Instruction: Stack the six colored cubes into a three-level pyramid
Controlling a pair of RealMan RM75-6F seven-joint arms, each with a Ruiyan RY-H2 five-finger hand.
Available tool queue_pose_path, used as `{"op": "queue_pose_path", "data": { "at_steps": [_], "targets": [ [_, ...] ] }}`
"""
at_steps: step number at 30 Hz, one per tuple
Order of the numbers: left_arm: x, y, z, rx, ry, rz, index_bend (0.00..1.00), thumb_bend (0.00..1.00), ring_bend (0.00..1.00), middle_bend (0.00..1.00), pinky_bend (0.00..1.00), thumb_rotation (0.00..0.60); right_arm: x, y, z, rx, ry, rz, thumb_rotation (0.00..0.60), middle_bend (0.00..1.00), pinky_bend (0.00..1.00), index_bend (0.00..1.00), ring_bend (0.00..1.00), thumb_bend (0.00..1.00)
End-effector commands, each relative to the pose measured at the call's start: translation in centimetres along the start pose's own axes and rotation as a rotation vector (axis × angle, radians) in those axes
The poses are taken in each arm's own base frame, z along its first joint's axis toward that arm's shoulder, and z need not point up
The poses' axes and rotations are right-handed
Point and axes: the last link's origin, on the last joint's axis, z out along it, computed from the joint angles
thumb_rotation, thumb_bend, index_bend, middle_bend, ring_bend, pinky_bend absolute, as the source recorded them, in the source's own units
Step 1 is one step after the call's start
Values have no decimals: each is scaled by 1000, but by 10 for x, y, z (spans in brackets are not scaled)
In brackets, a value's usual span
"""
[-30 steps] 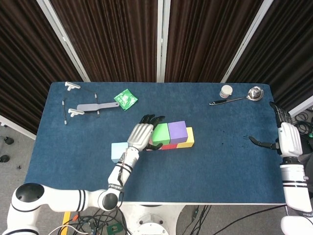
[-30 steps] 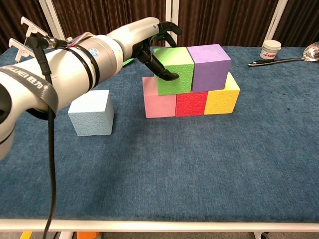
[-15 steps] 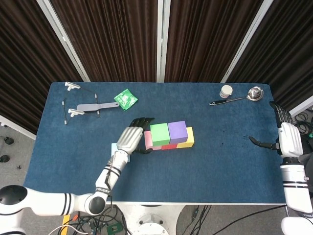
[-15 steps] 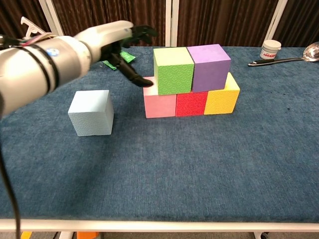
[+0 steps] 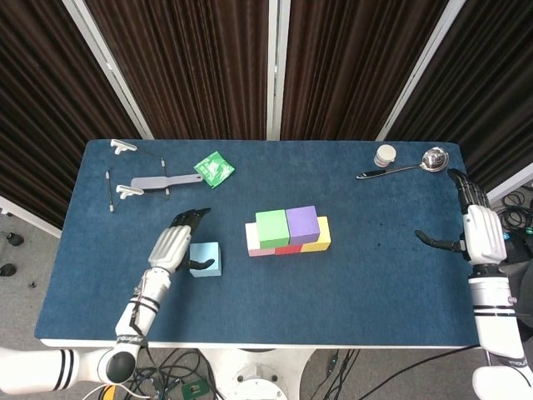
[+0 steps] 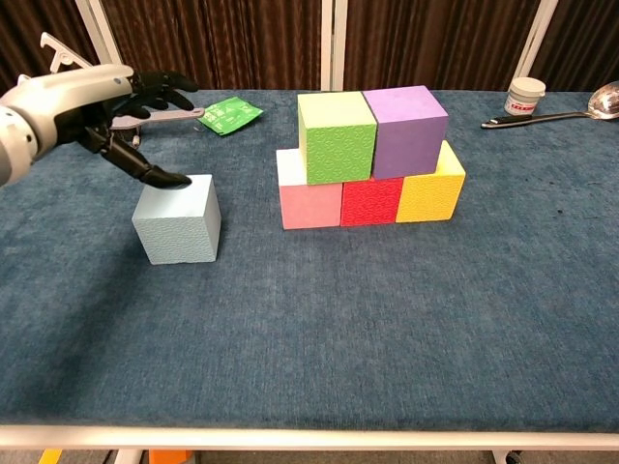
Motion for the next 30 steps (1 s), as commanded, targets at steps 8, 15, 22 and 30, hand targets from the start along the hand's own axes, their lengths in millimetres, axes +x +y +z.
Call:
{"op": "queue_pose_path", "data": {
  "at_steps": [8, 15, 22, 30],
  "targets": [
    [-18, -10, -17, 15, -60, -8, 62, 164, 0, 117, 0, 600, -3, -2, 1, -5, -9, 2, 600, 27, 0, 0, 0, 0],
    [-38, -20, -7, 32, -49, 23, 58, 165, 0, 128, 0, 600, -5, -1, 0, -3, -15, 0, 600, 27, 0, 0, 0, 0],
    [-42, -26, -3, 50, -42, -11, 64, 180, 3, 367, 0, 600, -4, 2, -1, -15, -14, 1, 600, 28, 0, 0, 0, 0],
    [-21, -18, -5, 16, 9, 43, 87, 235, 78, 513, 0, 600, -3, 4, -1, -18, -7, 6, 600, 28, 0, 0, 0, 0]
  ]
}}
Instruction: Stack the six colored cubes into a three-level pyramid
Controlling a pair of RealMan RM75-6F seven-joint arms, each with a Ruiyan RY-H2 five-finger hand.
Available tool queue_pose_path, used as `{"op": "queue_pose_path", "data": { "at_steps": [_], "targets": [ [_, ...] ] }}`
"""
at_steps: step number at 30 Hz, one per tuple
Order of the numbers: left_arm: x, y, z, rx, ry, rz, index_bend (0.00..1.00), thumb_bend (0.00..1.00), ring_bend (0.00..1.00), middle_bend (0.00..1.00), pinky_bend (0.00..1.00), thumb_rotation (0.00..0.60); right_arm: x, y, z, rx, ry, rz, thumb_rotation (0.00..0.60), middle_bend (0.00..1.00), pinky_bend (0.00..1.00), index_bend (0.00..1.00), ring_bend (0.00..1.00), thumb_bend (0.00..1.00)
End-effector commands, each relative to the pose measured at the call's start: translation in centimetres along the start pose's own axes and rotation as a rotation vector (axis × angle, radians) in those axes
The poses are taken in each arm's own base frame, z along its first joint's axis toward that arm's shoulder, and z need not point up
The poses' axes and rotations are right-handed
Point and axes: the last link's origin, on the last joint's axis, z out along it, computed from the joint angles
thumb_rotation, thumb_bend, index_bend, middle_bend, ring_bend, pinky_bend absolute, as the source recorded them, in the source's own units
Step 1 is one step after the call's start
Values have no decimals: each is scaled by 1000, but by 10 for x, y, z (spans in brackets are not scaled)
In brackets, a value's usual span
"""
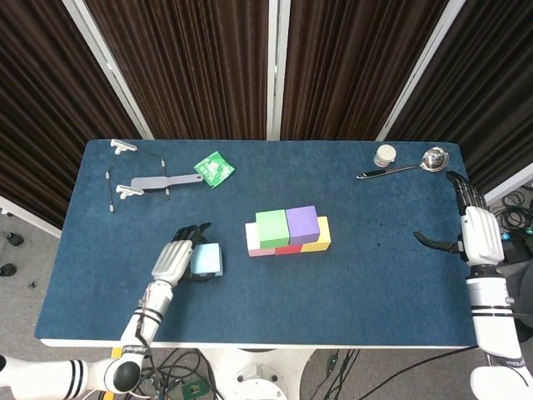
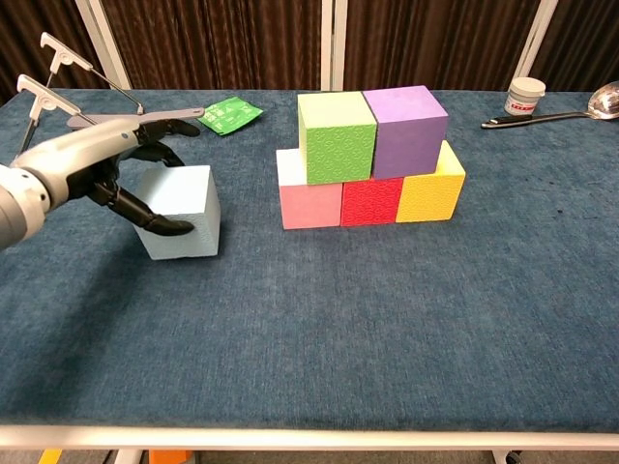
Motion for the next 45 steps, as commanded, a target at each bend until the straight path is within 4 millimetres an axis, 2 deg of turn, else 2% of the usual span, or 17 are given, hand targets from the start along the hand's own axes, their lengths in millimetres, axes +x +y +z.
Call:
{"op": "queue_pose_path", "data": {
  "at_steps": [1, 6, 9, 12, 15, 20, 23, 30, 36, 45],
  "targets": [
    [17, 3, -1, -4, 28, 26, 87, 236, 80, 516, 0, 600, 1, 0, 0, 3, 4, -1, 600, 28, 0, 0, 0, 0],
    [60, 12, 0, -10, 120, 23, 87, 236, 80, 516, 0, 600, 5, -1, -2, 5, 12, -2, 600, 29, 0, 0, 0, 0],
    [90, 27, -2, -24, 160, -4, 86, 236, 80, 516, 0, 600, 8, 1, -4, 0, 23, -2, 600, 29, 0, 0, 0, 0],
    [109, 47, -4, -46, 151, -97, 86, 236, 88, 518, 0, 600, 12, 1, -4, -7, 37, -1, 600, 30, 0, 0, 0, 0],
    [115, 66, -3, -66, 122, -154, 86, 237, 94, 519, 0, 600, 14, -1, -3, -14, 54, 1, 600, 32, 0, 0, 0, 0],
    [113, 104, 10, -116, 99, -174, 86, 237, 94, 511, 0, 600, 15, -9, -1, -16, 75, -5, 600, 37, 0, 0, 0, 0],
    [104, 135, 21, -144, 71, -181, 86, 237, 94, 511, 0, 600, 15, -13, 1, -22, 75, -13, 600, 38, 0, 0, 0, 0],
    [77, 186, 45, -155, 25, -150, 85, 236, 106, 512, 0, 600, 23, -26, 2, -26, 106, 4, 600, 38, 0, 0, 0, 0],
    [62, 204, 66, -131, 18, -139, 86, 236, 106, 514, 0, 600, 23, -25, 0, -39, 100, 10, 600, 38, 0, 0, 0, 0],
    [48, 200, 81, -68, 2, -146, 85, 236, 110, 517, 0, 600, 20, -5, -1, -72, 87, 42, 600, 36, 0, 0, 0, 0]
  ]
}}
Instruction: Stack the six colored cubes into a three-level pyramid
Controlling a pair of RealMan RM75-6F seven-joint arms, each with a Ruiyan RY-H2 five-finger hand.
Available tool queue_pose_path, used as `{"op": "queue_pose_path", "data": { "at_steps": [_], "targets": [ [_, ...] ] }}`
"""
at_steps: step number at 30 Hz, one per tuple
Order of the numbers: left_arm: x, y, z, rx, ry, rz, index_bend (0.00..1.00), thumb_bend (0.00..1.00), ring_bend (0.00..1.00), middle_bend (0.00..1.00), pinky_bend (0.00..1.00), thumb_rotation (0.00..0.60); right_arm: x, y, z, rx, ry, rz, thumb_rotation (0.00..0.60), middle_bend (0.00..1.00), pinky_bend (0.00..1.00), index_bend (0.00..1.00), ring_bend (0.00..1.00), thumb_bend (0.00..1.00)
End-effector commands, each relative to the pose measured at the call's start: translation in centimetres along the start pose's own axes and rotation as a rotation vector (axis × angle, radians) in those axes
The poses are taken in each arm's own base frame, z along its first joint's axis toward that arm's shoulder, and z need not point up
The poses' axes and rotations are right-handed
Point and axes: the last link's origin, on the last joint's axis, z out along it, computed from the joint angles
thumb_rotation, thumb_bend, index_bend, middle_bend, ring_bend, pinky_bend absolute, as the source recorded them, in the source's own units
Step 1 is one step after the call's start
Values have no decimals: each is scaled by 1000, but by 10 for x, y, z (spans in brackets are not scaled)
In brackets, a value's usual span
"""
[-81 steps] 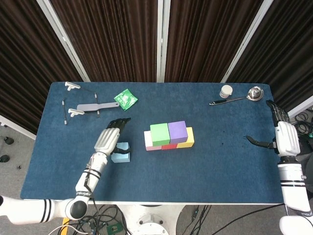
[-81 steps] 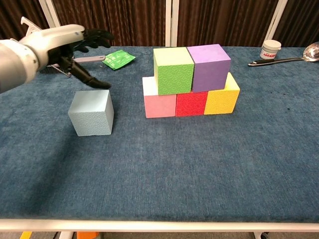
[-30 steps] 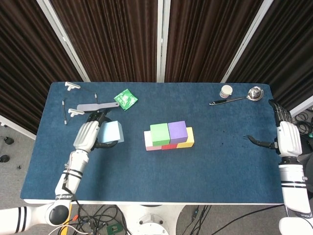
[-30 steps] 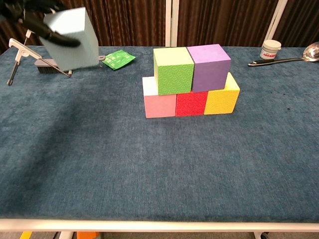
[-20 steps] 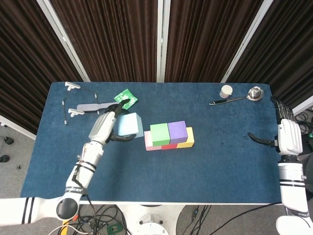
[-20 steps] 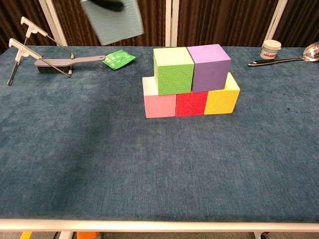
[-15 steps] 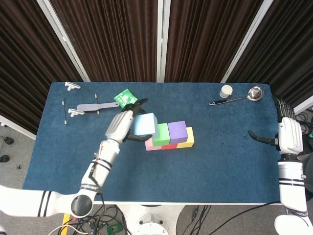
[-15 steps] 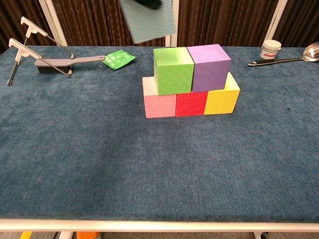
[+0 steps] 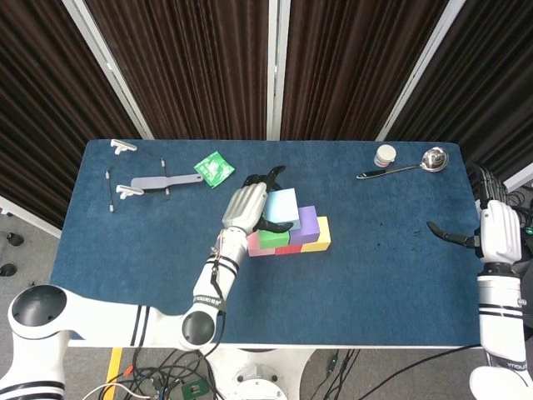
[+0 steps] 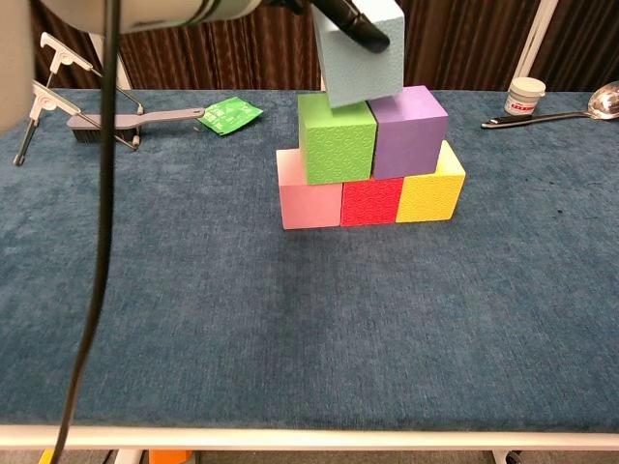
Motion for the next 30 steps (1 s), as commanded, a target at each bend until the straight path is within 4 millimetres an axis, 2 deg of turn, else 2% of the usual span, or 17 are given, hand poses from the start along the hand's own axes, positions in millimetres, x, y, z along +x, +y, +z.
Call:
{"op": "queue_pose_path", "data": {
  "at_steps": [1, 7, 17, 26, 29, 30],
  "targets": [
    [-4, -1, 2, 10, -10, -2, 85, 236, 113, 517, 0, 600, 0, 5, 0, -7, -6, 4, 600, 36, 0, 0, 0, 0],
    [-8, 0, 2, 10, -30, 3, 83, 229, 118, 495, 0, 600, 1, 9, 0, -9, -4, 5, 600, 36, 0, 0, 0, 0],
    [-5, 0, 0, -27, -33, -5, 71, 206, 17, 193, 0, 600, 0, 14, 0, -23, -11, 7, 600, 31, 0, 0, 0, 0],
    [2, -3, -5, -35, -31, -23, 67, 205, 10, 179, 0, 600, 0, 13, 1, -17, -18, 9, 600, 28, 0, 0, 0, 0],
    [18, -1, -11, -60, -5, -52, 67, 203, 10, 179, 0, 600, 0, 11, 1, -7, -19, 10, 600, 28, 0, 0, 0, 0],
    [29, -2, -15, -69, 20, -60, 67, 201, 10, 179, 0, 600, 1, 10, 0, -4, -20, 8, 600, 28, 0, 0, 0, 0]
  ]
}}
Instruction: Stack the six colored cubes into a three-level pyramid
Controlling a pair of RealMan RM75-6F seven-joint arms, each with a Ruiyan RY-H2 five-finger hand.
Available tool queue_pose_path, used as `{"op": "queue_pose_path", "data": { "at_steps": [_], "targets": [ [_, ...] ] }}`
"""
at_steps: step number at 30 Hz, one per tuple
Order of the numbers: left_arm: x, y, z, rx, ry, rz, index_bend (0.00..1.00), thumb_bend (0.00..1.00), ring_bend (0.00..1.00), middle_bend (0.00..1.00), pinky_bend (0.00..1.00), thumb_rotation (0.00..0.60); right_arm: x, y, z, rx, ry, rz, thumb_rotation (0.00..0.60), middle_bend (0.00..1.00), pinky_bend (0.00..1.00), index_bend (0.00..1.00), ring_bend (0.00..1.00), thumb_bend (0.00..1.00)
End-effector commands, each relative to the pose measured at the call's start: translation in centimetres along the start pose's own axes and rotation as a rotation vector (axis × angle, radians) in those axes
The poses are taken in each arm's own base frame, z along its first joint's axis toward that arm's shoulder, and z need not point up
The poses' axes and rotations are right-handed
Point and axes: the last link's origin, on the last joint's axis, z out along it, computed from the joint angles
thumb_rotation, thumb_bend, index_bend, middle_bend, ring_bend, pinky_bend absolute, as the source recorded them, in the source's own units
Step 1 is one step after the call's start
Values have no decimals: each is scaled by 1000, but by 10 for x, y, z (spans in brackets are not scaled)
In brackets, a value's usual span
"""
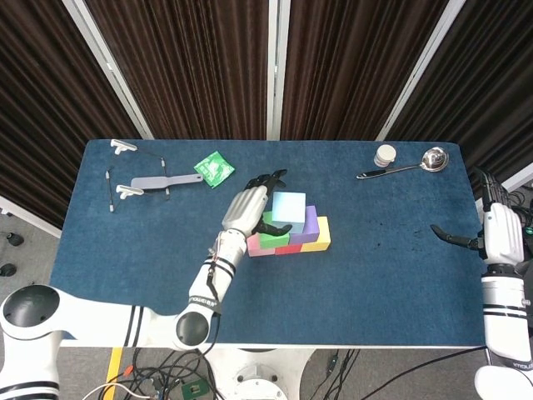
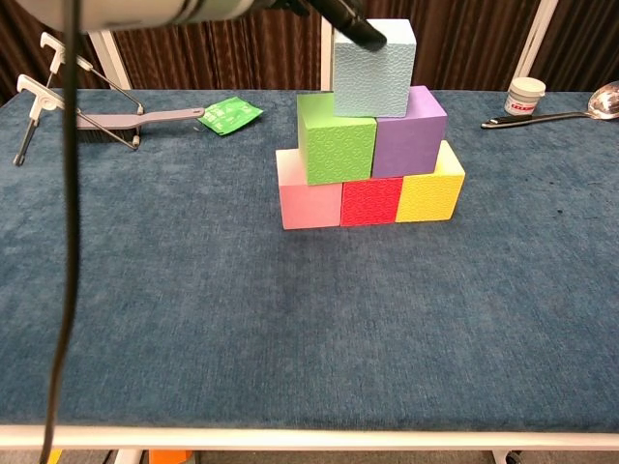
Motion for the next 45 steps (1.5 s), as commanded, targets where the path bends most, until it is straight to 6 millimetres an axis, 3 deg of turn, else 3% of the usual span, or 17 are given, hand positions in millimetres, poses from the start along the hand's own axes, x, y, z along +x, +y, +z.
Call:
{"op": "queue_pose_path", "data": {
  "at_steps": [1, 4, 6, 9, 13, 17, 23, 30, 39, 45],
  "targets": [
    [30, -1, -11, -26, 66, -27, 67, 199, 10, 179, 0, 600, 1, -2, -1, 7, -1, -2, 600, 28, 0, 0, 0, 0],
    [62, -18, -29, -12, 145, -39, 67, 198, 10, 179, 0, 600, 1, -5, -1, 21, -7, 5, 600, 28, 0, 0, 0, 0],
    [85, -45, -44, 42, 225, -34, 68, 199, 10, 179, 0, 600, -1, -12, -2, 37, -30, 41, 600, 33, 0, 0, 0, 0],
    [104, -95, -68, 128, 314, -7, 68, 201, 10, 179, 0, 600, -8, -28, -1, 67, -99, 100, 600, 49, 0, 0, 0, 0],
    [105, -157, -98, 205, 371, 52, 70, 204, 10, 179, 0, 600, -21, -63, 9, 131, -209, 110, 600, 59, 0, 0, 0, 0],
    [96, -197, -123, 231, 382, 80, 70, 204, 10, 179, 0, 600, -31, -112, 24, 212, -338, 78, 600, 59, 0, 0, 0, 0],
    [89, -222, -150, 217, 366, 69, 70, 201, 10, 179, 0, 600, -53, -170, 43, 313, -561, -162, 600, 38, 0, 0, 0, 0],
    [85, -235, -167, 200, 378, 43, 70, 189, 10, 179, 0, 600, -82, -214, 53, 414, -589, -408, 600, 39, 0, 0, 0, 0],
    [80, -252, -178, 183, 403, 79, 70, 189, 10, 179, 0, 600, -123, -231, 54, 380, -614, -639, 600, 43, 0, 0, 0, 0],
    [80, -263, -181, 185, 423, 150, 70, 189, 10, 179, 0, 600, -133, -239, 57, 361, -608, -635, 600, 73, 0, 0, 0, 0]
  ]
}}
